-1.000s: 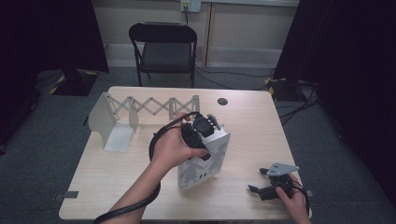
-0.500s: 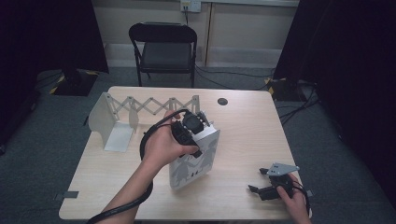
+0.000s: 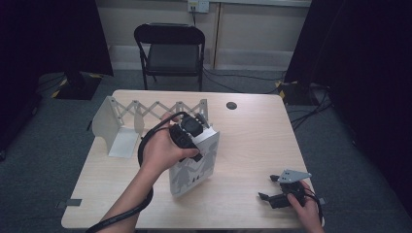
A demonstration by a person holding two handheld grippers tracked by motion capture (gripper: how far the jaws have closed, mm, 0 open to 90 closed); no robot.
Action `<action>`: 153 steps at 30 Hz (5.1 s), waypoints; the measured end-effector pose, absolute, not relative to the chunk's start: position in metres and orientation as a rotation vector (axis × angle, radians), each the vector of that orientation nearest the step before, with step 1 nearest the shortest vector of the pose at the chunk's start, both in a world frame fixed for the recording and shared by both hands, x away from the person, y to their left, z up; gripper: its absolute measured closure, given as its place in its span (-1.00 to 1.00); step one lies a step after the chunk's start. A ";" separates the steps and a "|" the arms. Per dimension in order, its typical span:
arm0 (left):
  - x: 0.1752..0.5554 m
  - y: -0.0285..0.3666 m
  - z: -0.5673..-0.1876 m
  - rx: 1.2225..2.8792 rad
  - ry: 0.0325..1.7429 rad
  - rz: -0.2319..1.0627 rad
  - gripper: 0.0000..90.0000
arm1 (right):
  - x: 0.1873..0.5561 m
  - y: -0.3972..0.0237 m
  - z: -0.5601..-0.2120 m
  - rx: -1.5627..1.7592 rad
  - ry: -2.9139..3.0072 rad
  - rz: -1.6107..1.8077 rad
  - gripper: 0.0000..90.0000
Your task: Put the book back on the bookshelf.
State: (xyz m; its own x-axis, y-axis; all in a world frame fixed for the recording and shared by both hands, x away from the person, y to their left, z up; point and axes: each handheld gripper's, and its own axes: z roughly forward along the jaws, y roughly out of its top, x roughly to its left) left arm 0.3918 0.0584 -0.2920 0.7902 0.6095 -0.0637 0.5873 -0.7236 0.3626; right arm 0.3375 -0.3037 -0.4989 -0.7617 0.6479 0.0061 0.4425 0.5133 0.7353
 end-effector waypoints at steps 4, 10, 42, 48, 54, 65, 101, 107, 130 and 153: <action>0.393 0.065 -0.293 2.597 0.952 0.085 0.14 | 0.337 -0.304 -0.499 0.919 2.488 1.094 -0.67; 0.396 0.074 -0.292 2.587 0.984 0.094 0.15 | 0.337 -0.304 -0.499 0.919 2.488 1.094 -0.67; 0.406 0.099 -0.290 2.539 1.127 0.099 0.15 | 0.337 -0.304 -0.499 0.919 2.488 1.094 -0.67; 0.409 0.101 -0.290 2.541 1.151 0.109 0.15 | 0.337 -0.304 -0.499 0.919 2.488 1.094 -0.67; 0.412 0.103 -0.289 2.532 1.172 0.112 0.15 | 0.337 -0.304 -0.499 0.919 2.488 1.094 -0.67; 0.419 0.109 -0.290 2.457 1.263 0.135 0.15 | 0.338 -0.304 -0.499 0.919 2.488 1.094 -0.67; 0.443 0.094 -0.289 2.377 1.413 0.215 0.15 | 0.337 -0.304 -0.499 0.920 2.487 1.089 -0.67; 0.447 0.091 -0.289 2.381 1.424 0.226 0.15 | 0.337 -0.304 -0.499 0.919 2.488 1.089 -0.67; 0.464 0.088 -0.293 2.343 1.496 0.240 0.15 | 0.337 -0.304 -0.499 0.919 2.488 1.089 -0.67; 0.475 0.071 -0.294 2.304 1.538 0.248 0.15 | 0.337 -0.304 -0.499 0.919 2.488 1.089 -0.67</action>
State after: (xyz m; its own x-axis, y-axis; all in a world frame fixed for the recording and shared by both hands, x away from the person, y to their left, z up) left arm 0.4753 0.0708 -0.2945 0.3925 0.9183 -0.0519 0.8556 -0.3439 0.3870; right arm 0.3374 -0.3036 -0.4988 -0.7609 0.6489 0.0035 0.4429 0.5154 0.7337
